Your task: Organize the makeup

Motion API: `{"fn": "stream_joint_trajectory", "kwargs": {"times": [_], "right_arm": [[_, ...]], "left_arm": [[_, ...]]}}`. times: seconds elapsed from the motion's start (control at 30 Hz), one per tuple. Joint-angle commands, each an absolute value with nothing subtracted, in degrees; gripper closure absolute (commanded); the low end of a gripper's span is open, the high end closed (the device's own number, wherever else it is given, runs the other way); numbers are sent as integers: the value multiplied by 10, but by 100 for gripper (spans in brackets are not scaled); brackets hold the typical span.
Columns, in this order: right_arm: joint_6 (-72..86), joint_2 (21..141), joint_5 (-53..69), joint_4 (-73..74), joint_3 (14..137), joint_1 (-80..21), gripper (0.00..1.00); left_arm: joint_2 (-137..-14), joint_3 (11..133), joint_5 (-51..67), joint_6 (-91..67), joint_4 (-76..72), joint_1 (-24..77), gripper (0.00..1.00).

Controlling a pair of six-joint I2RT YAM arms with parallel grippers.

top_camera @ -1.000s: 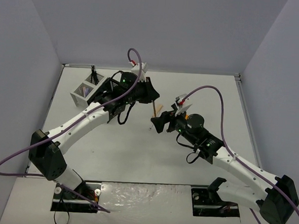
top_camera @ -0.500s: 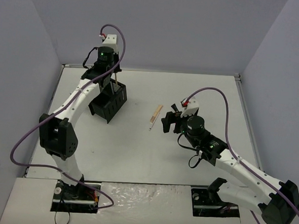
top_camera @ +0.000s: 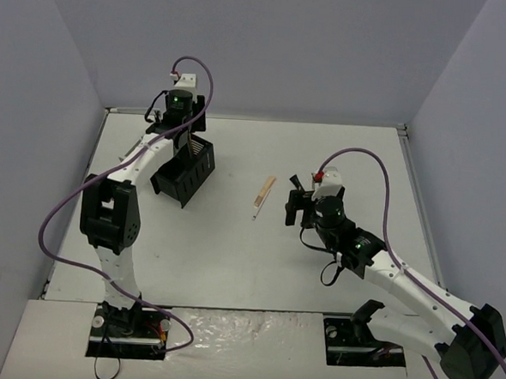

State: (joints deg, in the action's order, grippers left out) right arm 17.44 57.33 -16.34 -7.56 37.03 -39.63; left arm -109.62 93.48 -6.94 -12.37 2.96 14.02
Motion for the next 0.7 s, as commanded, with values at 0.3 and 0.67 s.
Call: {"fn": "stream_joint_trajectory", "kwargs": {"times": [0.3, 0.67], "right_arm": [[265, 745, -163, -17, 414, -318, 30], [262, 878, -117, -62, 440, -291, 61]], "left_arm": [[-888, 974, -77, -145, 183, 135, 3], [-668, 829, -10, -168, 276, 135, 3]]}}
